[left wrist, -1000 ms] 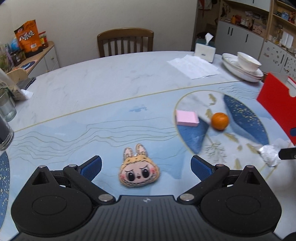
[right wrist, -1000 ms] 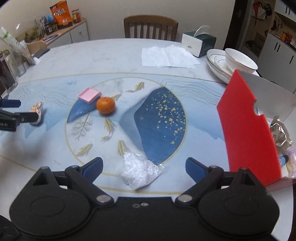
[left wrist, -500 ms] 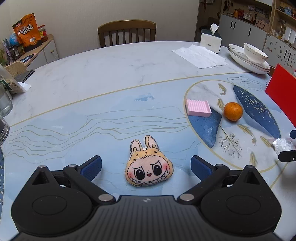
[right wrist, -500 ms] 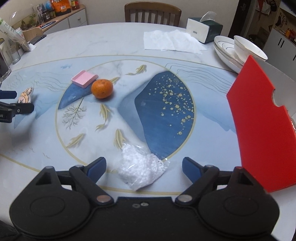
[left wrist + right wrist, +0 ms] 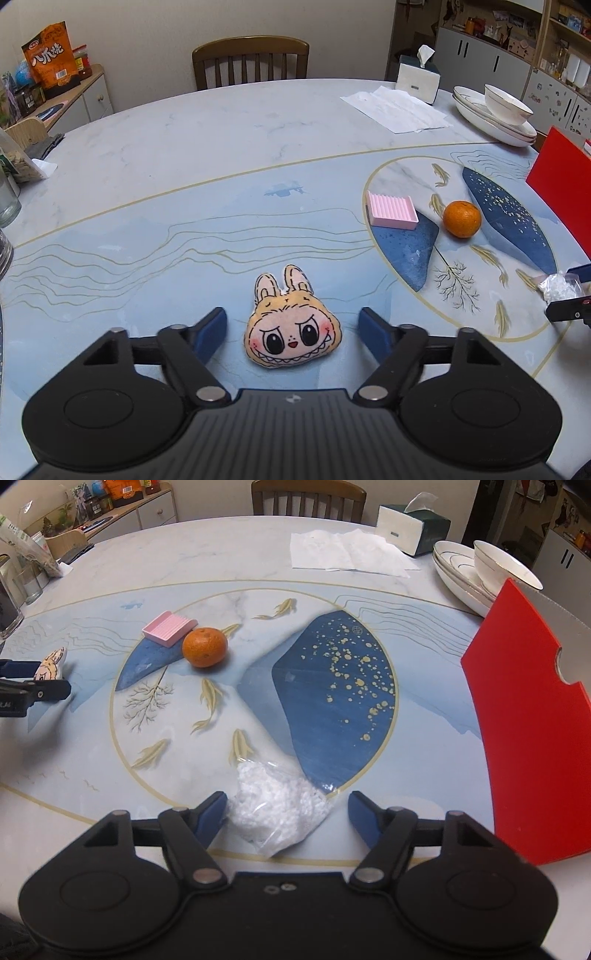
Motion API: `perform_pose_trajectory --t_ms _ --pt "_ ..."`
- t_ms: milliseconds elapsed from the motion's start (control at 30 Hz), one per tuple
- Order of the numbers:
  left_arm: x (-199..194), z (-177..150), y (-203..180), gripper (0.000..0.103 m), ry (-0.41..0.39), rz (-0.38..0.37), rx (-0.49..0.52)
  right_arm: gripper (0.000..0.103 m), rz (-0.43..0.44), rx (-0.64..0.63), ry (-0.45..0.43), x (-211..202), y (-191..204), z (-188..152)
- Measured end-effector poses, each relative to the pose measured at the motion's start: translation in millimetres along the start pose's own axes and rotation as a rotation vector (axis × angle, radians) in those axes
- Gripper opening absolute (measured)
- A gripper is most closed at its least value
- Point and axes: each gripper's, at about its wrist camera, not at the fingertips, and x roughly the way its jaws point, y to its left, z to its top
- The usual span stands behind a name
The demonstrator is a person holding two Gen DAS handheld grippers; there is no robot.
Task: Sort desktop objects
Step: 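Grasp the plush bunny with the left tool while the right tool grasps the clear plastic bag, then carry the plush bunny and clear plastic bag into the red shoebox with both tools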
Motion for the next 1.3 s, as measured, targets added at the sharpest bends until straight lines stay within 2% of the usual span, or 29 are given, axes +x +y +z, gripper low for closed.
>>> perform_pose_trajectory --t_ms 200,333,667,1033,1300 --pt "-0.6 0.7 -1.6 0.054 0.015 0.005 -0.001 0.056 0.009 -0.010 -0.009 -2.4 2.0 -0.7" --pt "-1.5 0.3 -3.7 0.052 0.026 0.012 0.002 0.050 0.009 -0.010 -0.011 -3.6 0.1 -0.8" --pt "-19.2 0.2 -25.2 0.050 0.020 -0.028 0.014 0.033 0.014 -0.003 -0.031 -16.9 -7.3 -7.1" --pt "-46.7 4.6 -63.0 0.050 0.013 -0.127 0.012 0.029 0.040 0.015 -0.073 -52.4 -19.6 -13.3" --pt "-63.2 12.7 -107.7 0.050 -0.002 -0.185 0.065 0.029 0.063 0.031 -0.103 -83.0 -36.5 -19.4"
